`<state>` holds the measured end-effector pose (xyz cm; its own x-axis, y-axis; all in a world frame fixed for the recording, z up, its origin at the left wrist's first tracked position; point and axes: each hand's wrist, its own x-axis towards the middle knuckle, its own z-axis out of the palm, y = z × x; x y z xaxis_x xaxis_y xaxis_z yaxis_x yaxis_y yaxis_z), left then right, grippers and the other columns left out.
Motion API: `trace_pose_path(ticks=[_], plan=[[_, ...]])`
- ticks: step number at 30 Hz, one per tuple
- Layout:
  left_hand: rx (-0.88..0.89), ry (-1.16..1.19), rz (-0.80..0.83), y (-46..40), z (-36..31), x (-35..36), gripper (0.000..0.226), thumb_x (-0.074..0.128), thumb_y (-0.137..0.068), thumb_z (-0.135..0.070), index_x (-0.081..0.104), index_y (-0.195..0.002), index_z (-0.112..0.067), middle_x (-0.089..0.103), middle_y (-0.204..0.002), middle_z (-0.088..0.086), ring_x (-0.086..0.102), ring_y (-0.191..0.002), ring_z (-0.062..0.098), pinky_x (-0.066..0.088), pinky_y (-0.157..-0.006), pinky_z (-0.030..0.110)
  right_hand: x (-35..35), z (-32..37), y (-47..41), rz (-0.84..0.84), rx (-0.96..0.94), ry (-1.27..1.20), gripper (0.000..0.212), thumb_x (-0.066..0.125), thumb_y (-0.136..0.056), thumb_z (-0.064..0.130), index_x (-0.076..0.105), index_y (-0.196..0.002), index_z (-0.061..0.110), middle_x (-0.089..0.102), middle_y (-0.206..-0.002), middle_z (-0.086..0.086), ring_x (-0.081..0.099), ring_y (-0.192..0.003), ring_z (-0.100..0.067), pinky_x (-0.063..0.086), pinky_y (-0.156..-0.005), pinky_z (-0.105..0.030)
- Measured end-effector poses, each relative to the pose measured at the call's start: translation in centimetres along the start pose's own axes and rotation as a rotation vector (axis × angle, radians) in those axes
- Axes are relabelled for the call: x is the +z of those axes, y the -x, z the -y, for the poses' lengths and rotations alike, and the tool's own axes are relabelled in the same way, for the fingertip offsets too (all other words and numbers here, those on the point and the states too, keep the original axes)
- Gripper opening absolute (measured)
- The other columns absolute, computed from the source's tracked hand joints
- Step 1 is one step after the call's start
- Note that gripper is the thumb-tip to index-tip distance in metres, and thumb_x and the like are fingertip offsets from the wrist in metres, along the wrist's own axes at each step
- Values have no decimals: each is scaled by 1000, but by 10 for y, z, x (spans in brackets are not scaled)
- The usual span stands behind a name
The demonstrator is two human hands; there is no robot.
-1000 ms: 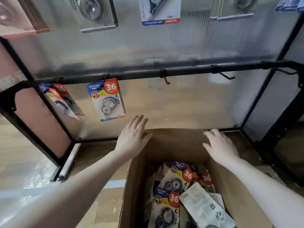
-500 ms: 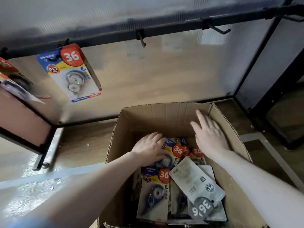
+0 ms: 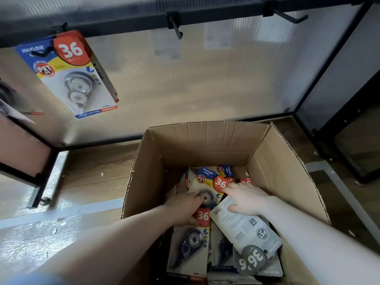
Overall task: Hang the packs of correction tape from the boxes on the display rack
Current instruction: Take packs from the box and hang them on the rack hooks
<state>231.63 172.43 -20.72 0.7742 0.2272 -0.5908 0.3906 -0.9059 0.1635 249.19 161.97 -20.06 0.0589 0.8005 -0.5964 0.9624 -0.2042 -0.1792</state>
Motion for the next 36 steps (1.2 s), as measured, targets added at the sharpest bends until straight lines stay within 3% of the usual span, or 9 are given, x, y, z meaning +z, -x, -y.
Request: trace_pose_path(ticks=[8, 11, 14, 18, 23, 28, 31, 34, 36], plan=[[5, 200, 72, 1, 12, -6, 33, 61, -87, -34, 52, -112, -16, 58, -110, 5, 51, -88, 17, 36, -64, 27, 1, 4, 2, 62, -7, -26, 59, 67, -78, 44, 44, -130, 25, 45, -125, -2, 44, -116, -22, 40, -88, -35], [1, 270, 95, 2, 17, -14, 27, 58, -90, -31, 57, -112, -15, 58, -110, 4, 50, -88, 16, 39, -67, 27, -6, 1, 4, 20, 9, -111, 20, 67, -78, 36, 54, -92, 30, 50, -98, 7, 49, -94, -15, 42, -71, -31], [-23, 321, 84, 2, 24, -20, 21, 57, -91, -30, 61, -104, -14, 60, -108, 5, 53, -91, 17, 45, -75, 32, -19, -5, 7, -72, 82, -261, 16, 64, -76, 29, 51, -66, 31, 55, -78, 11, 52, -75, -12, 38, -56, -25], [-58, 348, -8, 4, 30, -33, 23, 59, -89, -30, 63, -98, -10, 60, -101, 5, 53, -85, 17, 46, -75, 32, -37, -14, 12, -155, 166, -359, 7, 66, -73, 22, 62, -68, 21, 59, -75, 7, 57, -73, -13, 42, -58, -26], [-119, 400, -170, 12, 36, -53, 29, 60, -88, -32, 64, -105, -9, 63, -106, 4, 58, -94, 20, 45, -75, 29, -62, -13, 24, -234, 200, -476, 20, 56, -82, 8, 63, -87, 26, 47, -65, 14, 45, -55, -3, 31, -46, -17], [-214, 387, -312, 23, 46, -60, 27, 61, -87, -31, 64, -103, -10, 64, -105, 6, 58, -93, 21, 46, -75, 30, -75, -9, 26, -158, 346, -558, 17, 57, -85, 10, 71, -79, 6, 64, -70, -5, 60, -60, -17, 41, -40, -18], [-240, 388, -353, 28, 47, -62, 24, 61, -87, -31, 64, -100, -11, 64, -103, 7, 57, -90, 21, 44, -70, 29, -80, -3, 27, -24, 471, -889, 7, 60, -83, -2, 62, -77, -3, 60, -64, -15, 61, -53, -20, 51, -47, -27], [-238, 380, -366, 32, 46, -62, 24, 60, -88, -31, 63, -100, -12, 64, -102, 6, 57, -87, 21, 40, -65, 24, -82, -7, 35, 86, 351, -940, 20, 53, -81, -10, 70, -86, -2, 68, -74, -16, 68, -62, -21, 58, -65, -29], [-237, 384, -369, 34, 46, -62, 24, 59, -88, -32, 63, -101, -12, 64, -101, 6, 57, -87, 20, 40, -65, 23, -79, -8, 41, 113, 210, -826, 29, 52, -79, -12, 74, -89, 4, 71, -75, -9, 68, -66, -13, 56, -62, -22]])
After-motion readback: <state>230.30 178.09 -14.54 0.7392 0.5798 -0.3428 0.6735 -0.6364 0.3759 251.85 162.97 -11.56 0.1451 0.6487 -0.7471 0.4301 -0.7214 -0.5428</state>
